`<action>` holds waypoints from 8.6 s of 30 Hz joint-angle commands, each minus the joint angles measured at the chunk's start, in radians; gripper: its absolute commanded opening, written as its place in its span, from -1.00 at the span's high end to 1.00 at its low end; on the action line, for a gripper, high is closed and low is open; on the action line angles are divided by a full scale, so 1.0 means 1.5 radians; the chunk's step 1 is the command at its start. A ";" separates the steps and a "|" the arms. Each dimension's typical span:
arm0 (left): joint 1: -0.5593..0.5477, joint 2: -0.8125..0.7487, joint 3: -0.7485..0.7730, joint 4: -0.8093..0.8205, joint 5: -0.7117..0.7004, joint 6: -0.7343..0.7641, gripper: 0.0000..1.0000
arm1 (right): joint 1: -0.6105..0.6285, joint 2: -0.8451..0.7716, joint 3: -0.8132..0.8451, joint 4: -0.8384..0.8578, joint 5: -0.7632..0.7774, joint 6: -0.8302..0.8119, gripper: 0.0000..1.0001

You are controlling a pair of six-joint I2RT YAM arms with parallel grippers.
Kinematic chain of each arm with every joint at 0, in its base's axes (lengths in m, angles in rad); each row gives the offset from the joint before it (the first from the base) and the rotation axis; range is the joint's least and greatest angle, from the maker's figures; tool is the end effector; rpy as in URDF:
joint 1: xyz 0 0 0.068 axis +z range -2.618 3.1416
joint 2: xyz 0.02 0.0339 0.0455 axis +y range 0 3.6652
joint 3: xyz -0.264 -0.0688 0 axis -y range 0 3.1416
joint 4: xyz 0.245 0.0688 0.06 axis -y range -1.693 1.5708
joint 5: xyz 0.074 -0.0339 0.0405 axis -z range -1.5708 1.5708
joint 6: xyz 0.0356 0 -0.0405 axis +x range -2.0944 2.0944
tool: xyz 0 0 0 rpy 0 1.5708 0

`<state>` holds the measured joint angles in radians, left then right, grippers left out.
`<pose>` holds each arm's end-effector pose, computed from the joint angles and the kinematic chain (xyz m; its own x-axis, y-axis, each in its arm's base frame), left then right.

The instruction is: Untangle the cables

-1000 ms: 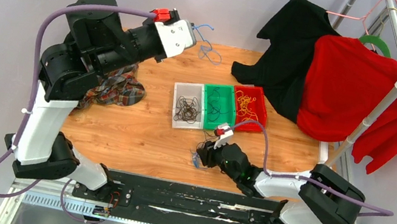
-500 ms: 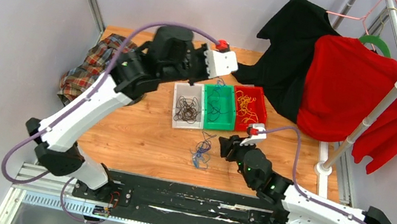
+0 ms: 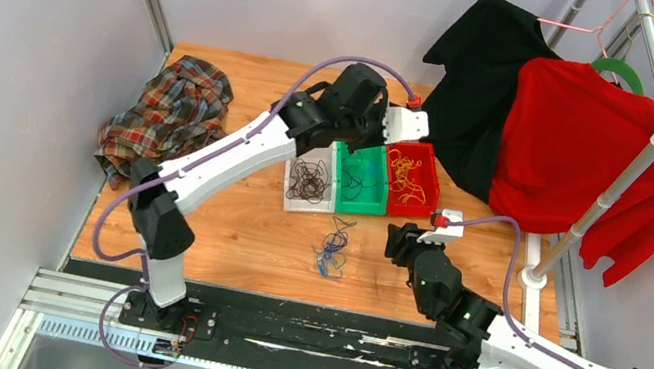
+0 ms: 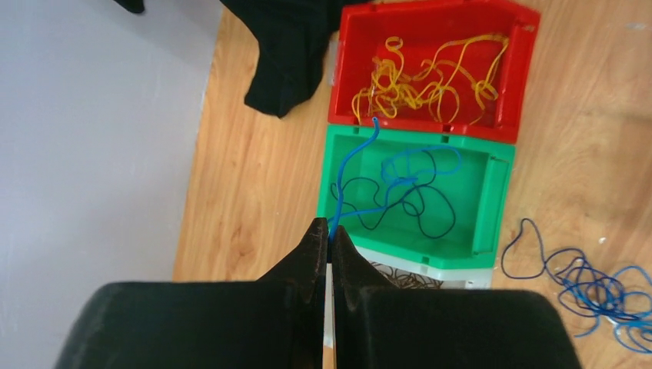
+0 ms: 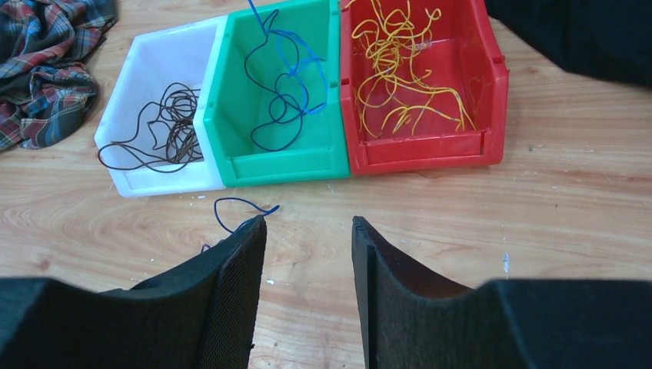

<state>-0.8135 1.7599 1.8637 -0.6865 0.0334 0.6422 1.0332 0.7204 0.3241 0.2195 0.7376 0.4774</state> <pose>0.2729 -0.2905 0.3976 0.1438 0.7193 -0.6796 0.8234 0.2941 0.4854 0.1074 0.1334 0.2308 -0.2163 0.3012 -0.9287 -0.2221 0.9111 0.3473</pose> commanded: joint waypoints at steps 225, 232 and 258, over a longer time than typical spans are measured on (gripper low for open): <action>0.575 -0.382 -1.065 0.960 0.145 -0.361 -0.96 | -0.475 0.240 0.046 0.081 0.146 -0.250 -0.50; 0.575 -0.317 -1.135 1.168 0.140 -0.385 -0.96 | -0.524 0.340 -0.041 0.370 0.059 -0.352 -0.50; 0.552 -0.261 -1.122 1.194 0.087 -0.392 -0.96 | -0.644 0.440 -0.056 0.487 -0.332 -0.376 -0.54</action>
<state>0.0174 1.3735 0.1795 1.0615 0.1780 0.0463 0.0837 1.3823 0.2512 0.9081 0.2611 -0.0738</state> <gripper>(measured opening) 0.979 0.771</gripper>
